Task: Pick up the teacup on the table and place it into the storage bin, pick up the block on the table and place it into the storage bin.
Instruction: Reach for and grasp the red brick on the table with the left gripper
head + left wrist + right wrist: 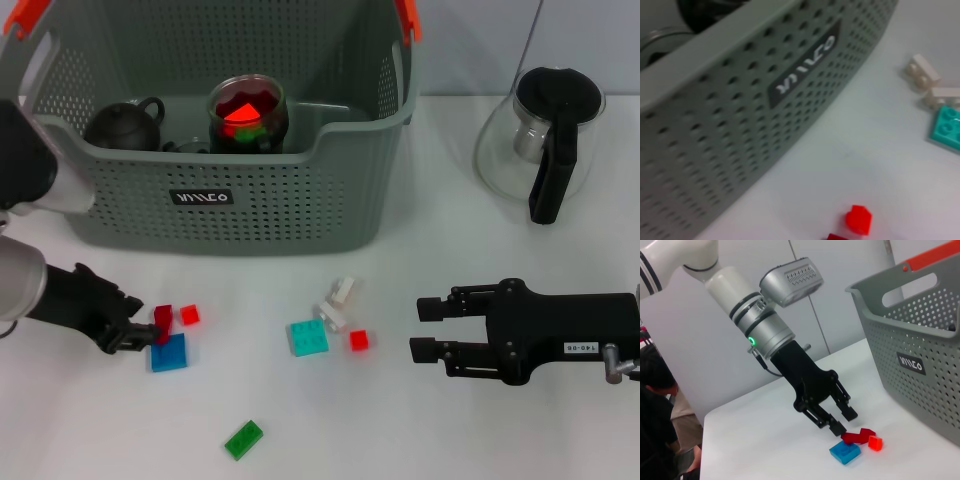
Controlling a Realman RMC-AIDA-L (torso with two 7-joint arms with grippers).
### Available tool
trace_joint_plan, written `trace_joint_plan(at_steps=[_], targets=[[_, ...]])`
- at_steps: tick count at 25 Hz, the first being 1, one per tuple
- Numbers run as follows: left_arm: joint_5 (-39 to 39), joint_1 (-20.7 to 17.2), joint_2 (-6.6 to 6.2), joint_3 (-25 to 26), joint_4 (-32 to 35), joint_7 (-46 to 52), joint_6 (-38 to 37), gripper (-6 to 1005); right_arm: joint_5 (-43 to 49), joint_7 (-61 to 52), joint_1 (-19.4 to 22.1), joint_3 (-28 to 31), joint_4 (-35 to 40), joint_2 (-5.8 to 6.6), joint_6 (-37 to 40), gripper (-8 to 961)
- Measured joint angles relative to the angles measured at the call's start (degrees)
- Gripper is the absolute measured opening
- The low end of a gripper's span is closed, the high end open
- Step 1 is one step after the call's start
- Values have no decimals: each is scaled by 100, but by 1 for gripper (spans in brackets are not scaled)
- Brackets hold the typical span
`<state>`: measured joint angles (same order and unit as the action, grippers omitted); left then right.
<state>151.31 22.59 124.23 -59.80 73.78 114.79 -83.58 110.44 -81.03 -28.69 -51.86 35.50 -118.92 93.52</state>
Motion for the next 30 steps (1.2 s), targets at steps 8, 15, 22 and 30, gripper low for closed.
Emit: trace_joint_plan(at_steps=[8, 15, 22, 30], targets=[[11, -162, 11, -35, 360, 132, -101, 413, -3, 0, -10, 0, 0, -1, 0, 577], [-78, -138, 38, -515, 116, 446, 48, 410, 18, 0, -31, 0, 0, -8, 5, 577], [-75, -123, 40, -680, 174, 777, 208, 407, 17, 0, -12, 0, 0, 0, -2, 577], [292, -160, 10, -631, 234, 911, 438, 404, 8, 0, 0, 0, 0, 5, -2, 577]])
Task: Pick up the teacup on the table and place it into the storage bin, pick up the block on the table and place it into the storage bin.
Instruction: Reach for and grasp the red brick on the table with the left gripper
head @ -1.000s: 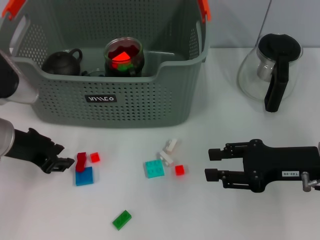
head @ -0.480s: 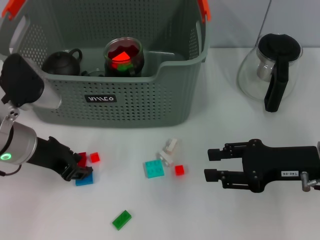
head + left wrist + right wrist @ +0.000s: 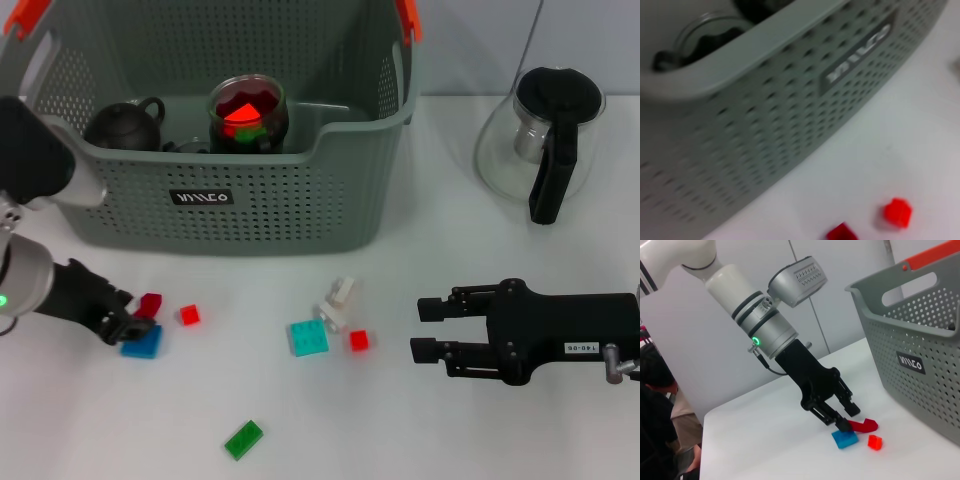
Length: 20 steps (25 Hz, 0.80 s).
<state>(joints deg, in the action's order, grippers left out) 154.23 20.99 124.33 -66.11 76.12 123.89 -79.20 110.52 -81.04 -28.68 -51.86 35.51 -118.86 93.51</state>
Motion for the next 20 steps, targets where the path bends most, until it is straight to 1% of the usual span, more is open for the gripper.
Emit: trace_joint_plan(at_steps=[3, 9, 11, 15, 16, 20], targets=[[170, -53, -4, 130, 139, 19, -50, 403, -3, 0, -5, 0, 0, 3, 9, 577], [180, -231, 3, 284, 624, 26, -199, 400, -7, 0, -49, 0, 0, 4, 12, 577], [161, -220, 0, 357, 628, 38, -248, 399, -7, -3, -58, 0, 0, 4, 12, 577], [121, -185, 13, 294, 538, 41, -331, 398, -2, -7, -60, 0, 0, 4, 12, 577], [101, -163, 27, 218, 439, 46, -339, 397, -3, -7, -60, 0, 0, 3, 12, 577], [-12, -87, 13, 217, 238, 144, -301, 393, -5, -8, -59, 0, 0, 3, 10, 577]])
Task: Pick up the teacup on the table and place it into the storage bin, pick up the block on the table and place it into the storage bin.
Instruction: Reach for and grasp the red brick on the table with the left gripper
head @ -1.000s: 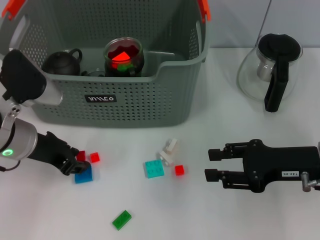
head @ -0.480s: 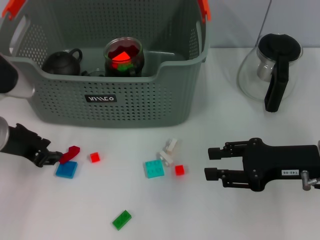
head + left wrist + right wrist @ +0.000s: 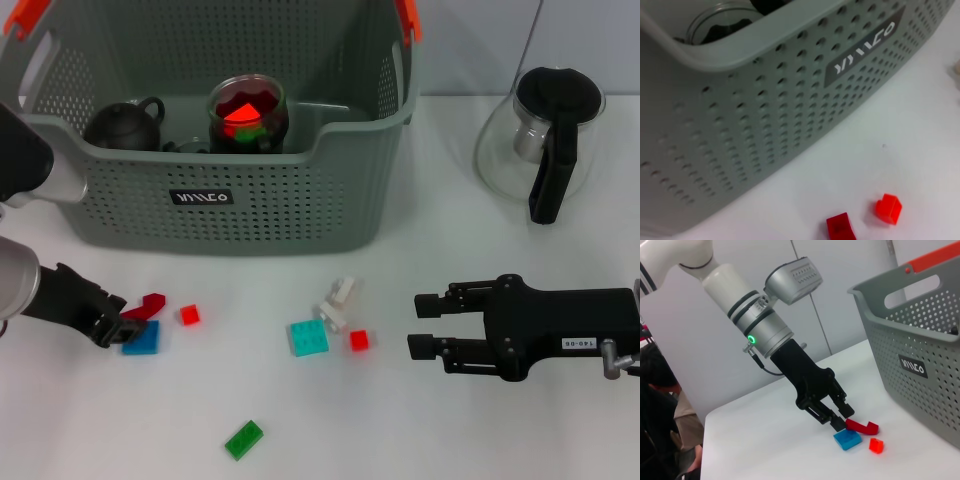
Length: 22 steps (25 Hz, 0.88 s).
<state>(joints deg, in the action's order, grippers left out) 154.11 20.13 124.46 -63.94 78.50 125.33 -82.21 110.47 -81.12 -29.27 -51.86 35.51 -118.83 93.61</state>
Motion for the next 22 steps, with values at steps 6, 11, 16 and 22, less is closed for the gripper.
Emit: trace_joint_plan(at_steps=[6, 11, 16, 22], targets=[[20, 102, -11, 37, -189, 225, 102, 380, 17, 0, 10, 0, 0, 0, -19, 577], [34, 106, -23, 83, -148, 418, 128, 378, 15, 0, 35, 0, 0, 0, -9, 577], [38, 117, -27, 80, -176, 436, 111, 377, 9, 0, 43, 0, 0, 0, 0, 577], [41, 167, -28, 84, -367, 441, 155, 376, 11, -1, 51, 0, 0, 0, 0, 577]])
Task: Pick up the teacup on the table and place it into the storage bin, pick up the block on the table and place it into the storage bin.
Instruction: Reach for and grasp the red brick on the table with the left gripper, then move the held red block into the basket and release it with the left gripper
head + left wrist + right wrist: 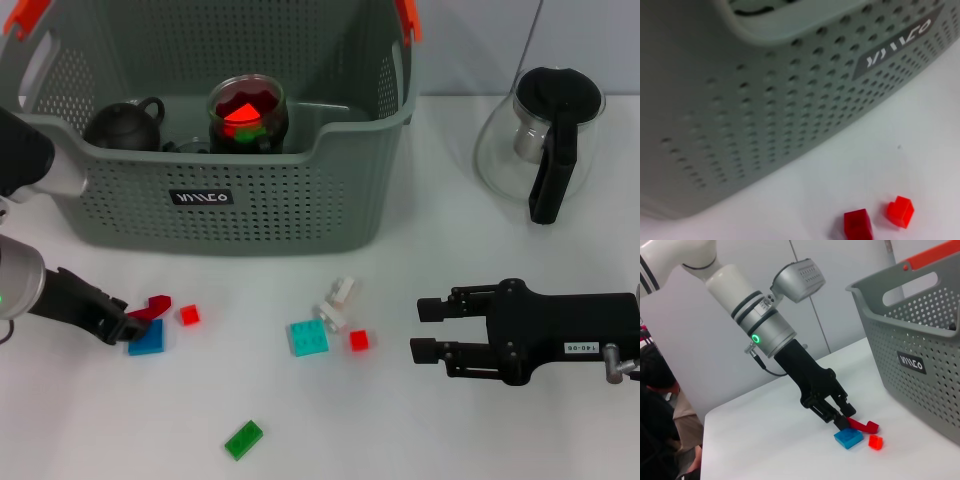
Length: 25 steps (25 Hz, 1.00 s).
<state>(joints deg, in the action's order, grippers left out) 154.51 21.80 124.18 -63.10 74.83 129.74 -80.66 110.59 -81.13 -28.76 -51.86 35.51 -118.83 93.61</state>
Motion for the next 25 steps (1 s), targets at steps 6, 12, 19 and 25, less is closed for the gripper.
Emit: trace_joint_plan(at_steps=[6, 12, 19, 25], targets=[[-1, 85, -9, 16, -184, 7, 23, 374, 4, 1, 2, 0, -2, 0, 0, 577], [-10, 92, -8, 17, -183, 45, 80, 373, 7, 1, 2, 0, -48, 7, -1, 577], [4, 111, -4, 6, -163, 47, 39, 344, 7, 1, 2, 0, -52, 9, -1, 577], [-33, 115, -7, 155, -66, 37, -104, 206, 7, 0, -1, 0, -53, 9, -1, 577]])
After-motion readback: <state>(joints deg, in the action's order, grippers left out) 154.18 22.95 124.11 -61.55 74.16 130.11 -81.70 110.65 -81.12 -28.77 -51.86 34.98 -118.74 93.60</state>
